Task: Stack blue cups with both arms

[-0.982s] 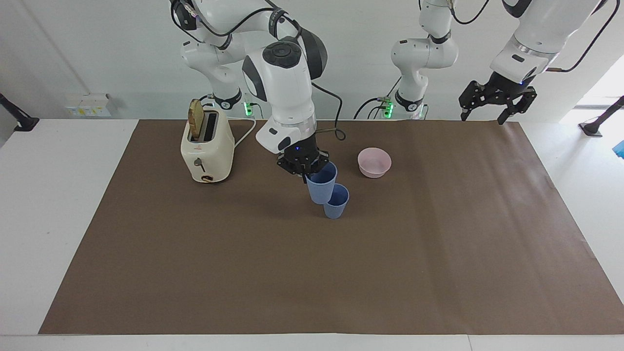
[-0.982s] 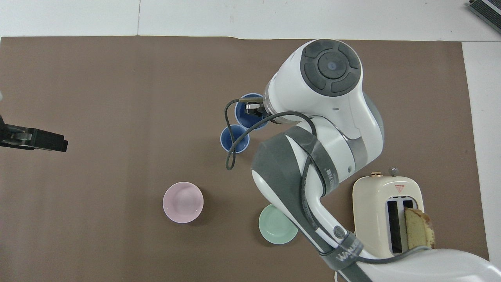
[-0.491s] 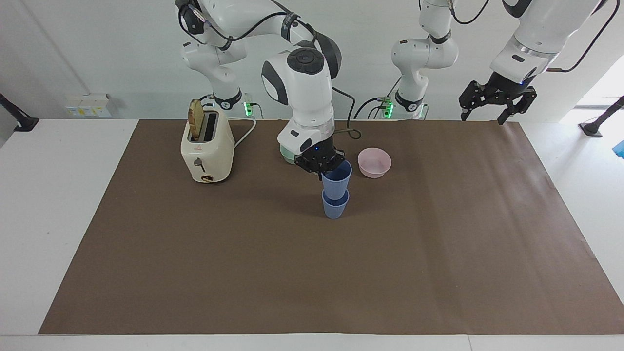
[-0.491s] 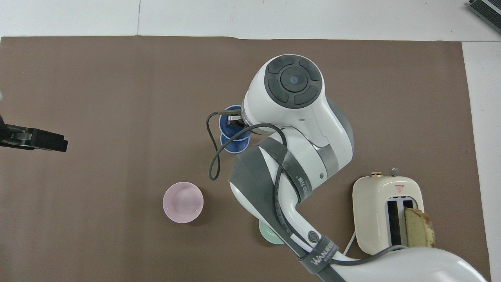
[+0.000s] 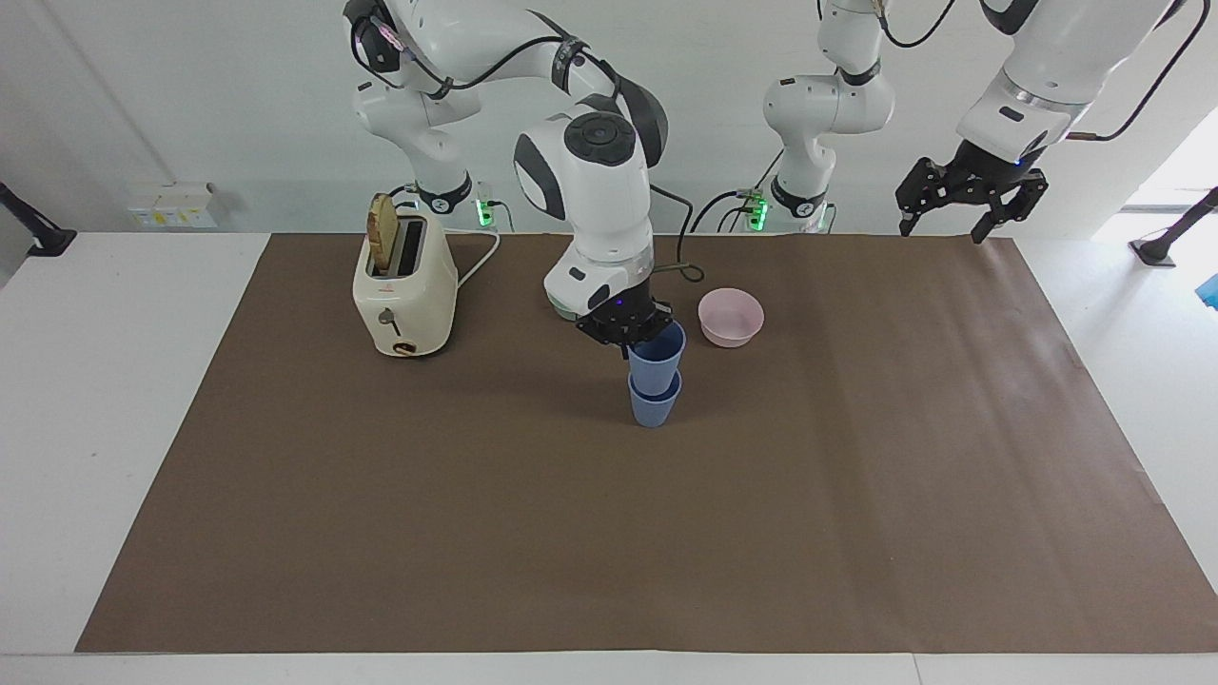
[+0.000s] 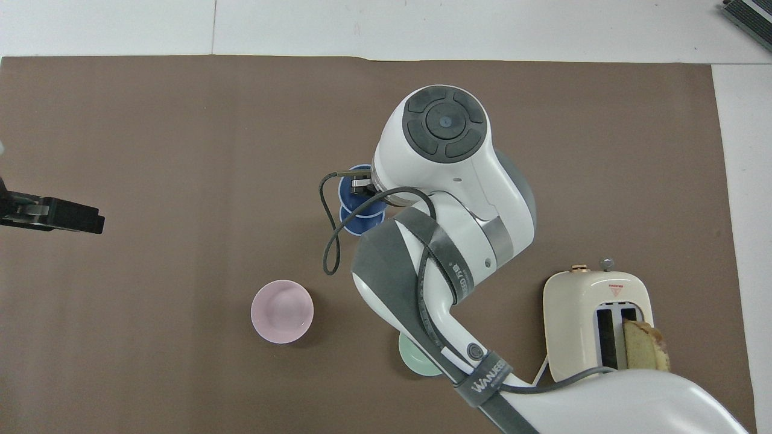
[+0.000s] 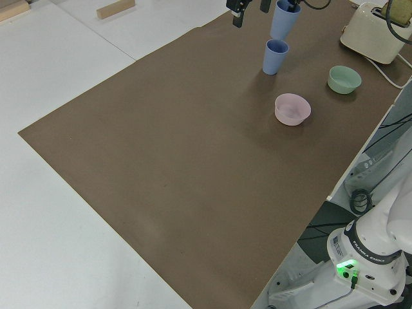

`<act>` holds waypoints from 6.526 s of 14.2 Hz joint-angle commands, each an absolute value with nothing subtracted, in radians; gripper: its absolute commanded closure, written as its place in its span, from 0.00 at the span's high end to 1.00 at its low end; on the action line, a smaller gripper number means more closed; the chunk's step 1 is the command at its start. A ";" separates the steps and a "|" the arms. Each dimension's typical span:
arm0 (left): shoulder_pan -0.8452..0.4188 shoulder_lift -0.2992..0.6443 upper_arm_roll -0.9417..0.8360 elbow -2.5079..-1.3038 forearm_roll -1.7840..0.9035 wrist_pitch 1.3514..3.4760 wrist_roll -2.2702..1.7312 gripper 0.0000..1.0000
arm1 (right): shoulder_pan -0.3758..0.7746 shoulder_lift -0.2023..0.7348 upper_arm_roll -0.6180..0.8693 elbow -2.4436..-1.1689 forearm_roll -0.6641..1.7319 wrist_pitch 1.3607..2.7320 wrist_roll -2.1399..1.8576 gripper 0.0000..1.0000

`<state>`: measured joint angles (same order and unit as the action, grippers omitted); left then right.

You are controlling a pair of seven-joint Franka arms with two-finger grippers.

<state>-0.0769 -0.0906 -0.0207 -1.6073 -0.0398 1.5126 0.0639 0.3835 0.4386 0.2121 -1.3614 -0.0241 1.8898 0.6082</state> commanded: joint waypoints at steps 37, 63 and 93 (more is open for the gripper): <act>-0.069 -0.100 -0.025 -1.608 -0.023 1.494 0.071 1.00 | 0.394 0.497 0.219 -1.465 -0.043 1.977 0.609 0.00; -0.069 -0.100 -0.025 -1.608 -0.023 1.494 0.071 1.00 | 0.157 0.308 0.209 -1.385 -0.040 1.671 0.344 1.00; -0.069 -0.100 -0.025 -1.606 -0.023 1.494 0.071 1.00 | -0.163 0.094 0.206 -1.410 -0.038 1.526 0.071 1.00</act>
<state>-0.0767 -0.0906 -0.0207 -1.6073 -0.0398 1.5122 0.0639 -0.1486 0.1142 0.1966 -1.3858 -0.0461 1.5222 0.0765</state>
